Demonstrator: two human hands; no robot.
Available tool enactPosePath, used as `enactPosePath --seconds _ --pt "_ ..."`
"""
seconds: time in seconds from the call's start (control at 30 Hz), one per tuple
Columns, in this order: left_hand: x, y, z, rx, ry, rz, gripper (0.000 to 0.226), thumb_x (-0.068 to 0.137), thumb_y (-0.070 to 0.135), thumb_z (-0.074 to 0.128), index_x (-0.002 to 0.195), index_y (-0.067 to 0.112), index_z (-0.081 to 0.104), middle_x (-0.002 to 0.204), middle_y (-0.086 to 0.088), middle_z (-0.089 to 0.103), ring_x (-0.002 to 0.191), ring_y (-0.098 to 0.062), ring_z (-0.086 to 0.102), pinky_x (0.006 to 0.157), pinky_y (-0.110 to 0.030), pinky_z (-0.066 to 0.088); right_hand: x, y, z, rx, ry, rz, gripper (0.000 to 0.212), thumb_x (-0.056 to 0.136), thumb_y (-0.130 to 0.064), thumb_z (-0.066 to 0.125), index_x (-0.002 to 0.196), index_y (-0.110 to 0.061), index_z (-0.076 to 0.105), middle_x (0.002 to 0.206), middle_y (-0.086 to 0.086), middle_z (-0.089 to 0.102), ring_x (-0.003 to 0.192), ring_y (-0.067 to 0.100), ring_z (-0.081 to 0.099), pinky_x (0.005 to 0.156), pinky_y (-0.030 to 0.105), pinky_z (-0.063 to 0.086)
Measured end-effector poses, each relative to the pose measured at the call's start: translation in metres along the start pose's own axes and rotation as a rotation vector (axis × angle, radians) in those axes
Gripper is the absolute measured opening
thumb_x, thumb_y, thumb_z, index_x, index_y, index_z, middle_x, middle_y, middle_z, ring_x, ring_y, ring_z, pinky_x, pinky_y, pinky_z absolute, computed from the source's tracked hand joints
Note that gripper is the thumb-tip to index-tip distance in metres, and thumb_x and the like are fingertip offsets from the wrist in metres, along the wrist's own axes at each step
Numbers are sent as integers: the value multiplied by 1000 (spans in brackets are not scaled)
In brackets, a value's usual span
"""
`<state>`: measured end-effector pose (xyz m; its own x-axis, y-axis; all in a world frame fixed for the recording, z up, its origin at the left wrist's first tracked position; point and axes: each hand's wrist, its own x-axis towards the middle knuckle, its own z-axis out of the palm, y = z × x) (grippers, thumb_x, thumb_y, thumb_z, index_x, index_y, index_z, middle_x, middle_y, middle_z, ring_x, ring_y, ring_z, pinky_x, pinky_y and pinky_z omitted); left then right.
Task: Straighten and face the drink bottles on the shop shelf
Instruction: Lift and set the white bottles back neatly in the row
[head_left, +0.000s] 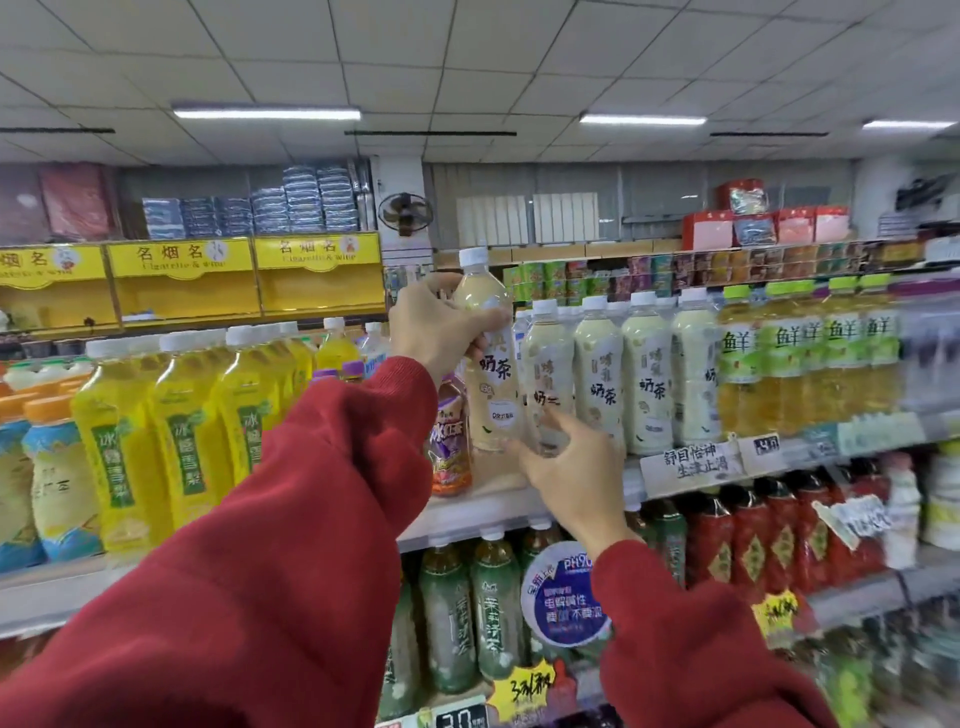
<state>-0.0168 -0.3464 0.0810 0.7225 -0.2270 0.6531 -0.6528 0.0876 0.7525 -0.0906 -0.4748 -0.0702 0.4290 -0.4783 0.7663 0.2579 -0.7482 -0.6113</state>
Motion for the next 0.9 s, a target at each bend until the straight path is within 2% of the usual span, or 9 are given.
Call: enactPosePath --seconds 0.07,0.17,0.27,0.37,0.43,0.5,0.63,0.77,0.9 --pt "0 -12 8 24 1 -51 54 65 9 96 107 19 63 57 -9 72 40 -20 63 43 -28 53 -2 4 10 1 4 43 68 67 -51 86 119 -11 69 103 -8 75 93 3 64 78 15 44" --pt "1 -29 16 55 -5 -101 61 66 8 95 114 17 60 60 -11 73 38 -19 63 44 -28 53 -5 6 28 5 38 79 53 65 -40 90 107 -15 71 85 -21 66 78 -1 54 67 0 37" --pt "2 -41 19 45 -13 -120 61 66 4 94 113 18 58 62 -13 74 38 -16 65 41 -24 52 -8 8 44 -60 30 138 51 65 -38 91 107 -16 73 96 -9 70 76 1 54 64 7 34" --pt "5 -47 21 47 2 -131 62 65 6 95 114 17 60 74 -16 76 39 -15 67 42 -23 54 -7 8 51 -67 48 159 48 66 -32 92 106 -12 74 90 -9 65 62 -11 51 59 -1 33" --pt "6 -49 22 76 9 -128 63 64 8 96 116 16 62 76 -15 77 42 -17 69 45 -26 56 -6 8 51 -101 44 166 49 69 -32 91 109 -11 73 93 -5 68 69 -5 58 63 6 36" --pt "7 -51 22 86 -1 -133 62 64 7 95 116 16 61 72 -12 76 42 -17 69 45 -28 58 -5 8 51 -138 40 175 43 70 -35 89 105 -13 74 96 -2 71 81 14 66 66 22 43" --pt "7 -56 24 100 -51 -149 61 67 4 93 113 20 57 74 -15 76 42 -16 71 41 -26 58 -7 7 51 -215 -9 186 26 73 -39 82 80 -17 70 81 0 70 76 25 67 68 37 55" --pt "7 -58 25 106 -58 -164 66 68 5 93 121 15 57 77 -17 78 47 -18 74 49 -34 64 -8 5 50 -277 -7 191 28 75 -42 78 82 -17 69 78 0 71 75 26 68 68 38 55" --pt "9 -57 26 111 -71 -178 70 70 5 93 129 11 56 86 -21 77 44 -14 73 42 -24 57 -9 3 50 -267 -10 203 30 75 -44 78 87 -18 70 82 0 72 79 26 68 70 37 55"
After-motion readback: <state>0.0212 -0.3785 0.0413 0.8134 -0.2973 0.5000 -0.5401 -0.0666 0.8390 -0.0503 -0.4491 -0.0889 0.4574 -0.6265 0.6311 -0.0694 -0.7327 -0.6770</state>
